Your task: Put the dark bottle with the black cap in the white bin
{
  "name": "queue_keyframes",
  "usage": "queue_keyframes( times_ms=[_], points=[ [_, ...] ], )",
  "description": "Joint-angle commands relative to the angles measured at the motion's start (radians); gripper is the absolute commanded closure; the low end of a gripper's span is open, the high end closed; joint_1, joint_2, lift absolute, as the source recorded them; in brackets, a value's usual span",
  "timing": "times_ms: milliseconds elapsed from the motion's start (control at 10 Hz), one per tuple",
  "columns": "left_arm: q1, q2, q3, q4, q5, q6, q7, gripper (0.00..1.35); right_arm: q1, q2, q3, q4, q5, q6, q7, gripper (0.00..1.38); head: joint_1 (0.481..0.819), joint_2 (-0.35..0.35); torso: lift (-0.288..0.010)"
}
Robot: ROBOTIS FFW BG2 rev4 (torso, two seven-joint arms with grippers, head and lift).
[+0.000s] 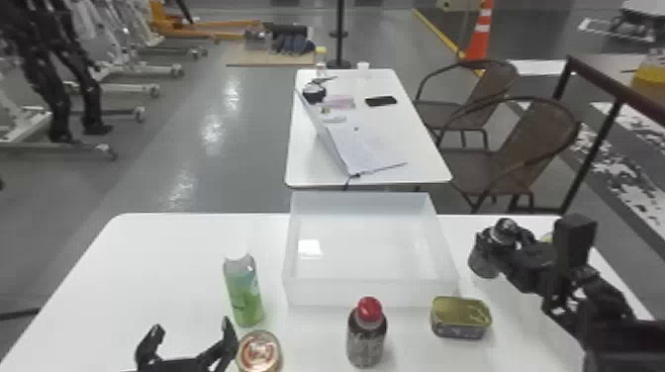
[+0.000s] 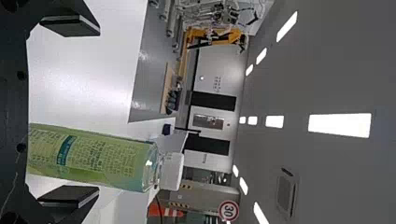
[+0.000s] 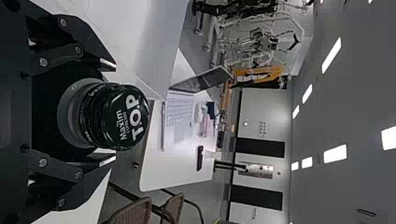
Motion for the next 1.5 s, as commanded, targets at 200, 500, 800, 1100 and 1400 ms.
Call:
queue_keyframes(
  times_ms=[200,500,800,1100,1400],
  points=[
    [-0.001,-0.003,-0.001,0.001,0.002,0.005,0.000,0.11,0.032,0.036,0.002,-0.260,-0.001,0.153,-0.006,1.03,0.549,0.000,-0.100],
    [-0.004,-0.003,-0.004,0.005,0.004,0.006,0.000,0.11,-0.033,0.065,0.044,-0.266,-0.011,0.168,-0.006,1.03,0.549,0.000,-0.100],
    [-0.010,-0.003,-0.008,0.012,0.008,0.005,0.000,0.11,-0.117,0.098,0.129,-0.076,-0.074,0.084,-0.006,1.03,0.549,0.000,-0.100],
    [-0.015,-0.003,-0.014,0.017,0.013,0.005,0.000,0.11,-0.154,0.128,0.178,0.109,-0.108,0.053,-0.008,1.03,0.549,0.000,-0.100],
    [-0.013,-0.003,-0.013,0.020,0.017,-0.001,0.000,0.11,-0.154,0.129,0.178,0.208,-0.146,0.053,-0.008,1.03,0.549,0.000,-0.100]
  ],
)
